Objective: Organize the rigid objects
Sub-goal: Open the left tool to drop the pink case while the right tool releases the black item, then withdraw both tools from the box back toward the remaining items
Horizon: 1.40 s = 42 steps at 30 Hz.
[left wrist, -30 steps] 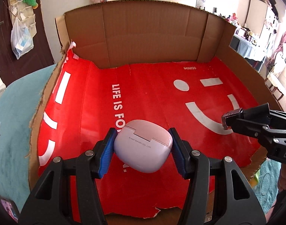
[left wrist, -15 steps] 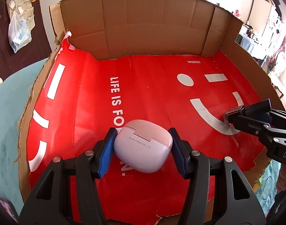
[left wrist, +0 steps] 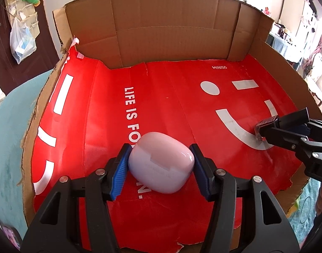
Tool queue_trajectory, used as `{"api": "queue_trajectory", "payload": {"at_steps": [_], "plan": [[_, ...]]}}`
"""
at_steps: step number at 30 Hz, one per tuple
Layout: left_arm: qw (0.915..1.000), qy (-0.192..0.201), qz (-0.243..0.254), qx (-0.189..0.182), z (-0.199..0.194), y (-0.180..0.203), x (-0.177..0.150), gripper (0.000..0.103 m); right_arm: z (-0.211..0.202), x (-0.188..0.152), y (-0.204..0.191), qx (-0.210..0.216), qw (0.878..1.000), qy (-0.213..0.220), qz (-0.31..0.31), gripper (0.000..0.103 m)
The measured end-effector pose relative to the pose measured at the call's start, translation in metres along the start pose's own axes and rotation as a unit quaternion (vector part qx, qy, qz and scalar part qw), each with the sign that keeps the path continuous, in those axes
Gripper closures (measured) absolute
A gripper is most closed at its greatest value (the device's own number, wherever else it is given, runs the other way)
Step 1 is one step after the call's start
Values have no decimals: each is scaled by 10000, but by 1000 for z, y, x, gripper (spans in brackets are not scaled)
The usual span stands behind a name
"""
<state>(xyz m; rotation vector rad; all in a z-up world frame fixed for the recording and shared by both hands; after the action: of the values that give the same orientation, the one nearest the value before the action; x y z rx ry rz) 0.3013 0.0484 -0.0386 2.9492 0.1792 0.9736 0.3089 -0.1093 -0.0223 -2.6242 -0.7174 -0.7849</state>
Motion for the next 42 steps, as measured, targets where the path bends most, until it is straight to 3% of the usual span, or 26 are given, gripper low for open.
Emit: {"api": "queue_trajectory", "payload": {"at_steps": [8, 12, 15, 18, 22, 26, 34, 42], "plan": [[9997, 165, 179, 43, -10, 4, 2, 35, -1, -1, -3, 13, 10000, -10, -23, 64], [9995, 228, 188, 57, -17, 5, 3, 35, -6, -1, -4, 31, 10000, 58, -19, 62], [9992, 315, 219, 147, -25, 5, 5, 35, -12, 0, -4, 42, 9999, 145, 13, 52], [9986, 420, 253, 186, -35, 6, 5, 24, -19, -1, -4, 64, 9997, 219, 33, 47], [9973, 605, 323, 280, -49, 7, 4, 23, -33, -3, -7, 84, 9992, 387, 23, 38], [9958, 789, 349, 293, -65, 8, 2, 9, -53, -4, -11, 128, 9978, 647, 4, 30], [9920, 1224, 251, 188, -101, 8, -4, 0, -95, -11, -27, 94, 9917, 1269, -158, 3], [9850, 1722, 104, 89, -136, 10, -15, 0, -130, -28, -42, 110, 9834, 1786, -291, 0]]}}
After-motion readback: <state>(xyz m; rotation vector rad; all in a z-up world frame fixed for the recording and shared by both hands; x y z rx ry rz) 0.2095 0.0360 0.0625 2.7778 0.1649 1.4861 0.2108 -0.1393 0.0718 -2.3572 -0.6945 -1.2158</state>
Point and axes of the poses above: each gripper's, at about its wrist camera, not at the fingertips, and z roughly the way its jaws point, y to its right, x to its top, the point moved 7 cm from there along z, roughly the way its jaws point, and after that the axes turned 4 degrees about -z, right-handed, at the moved point
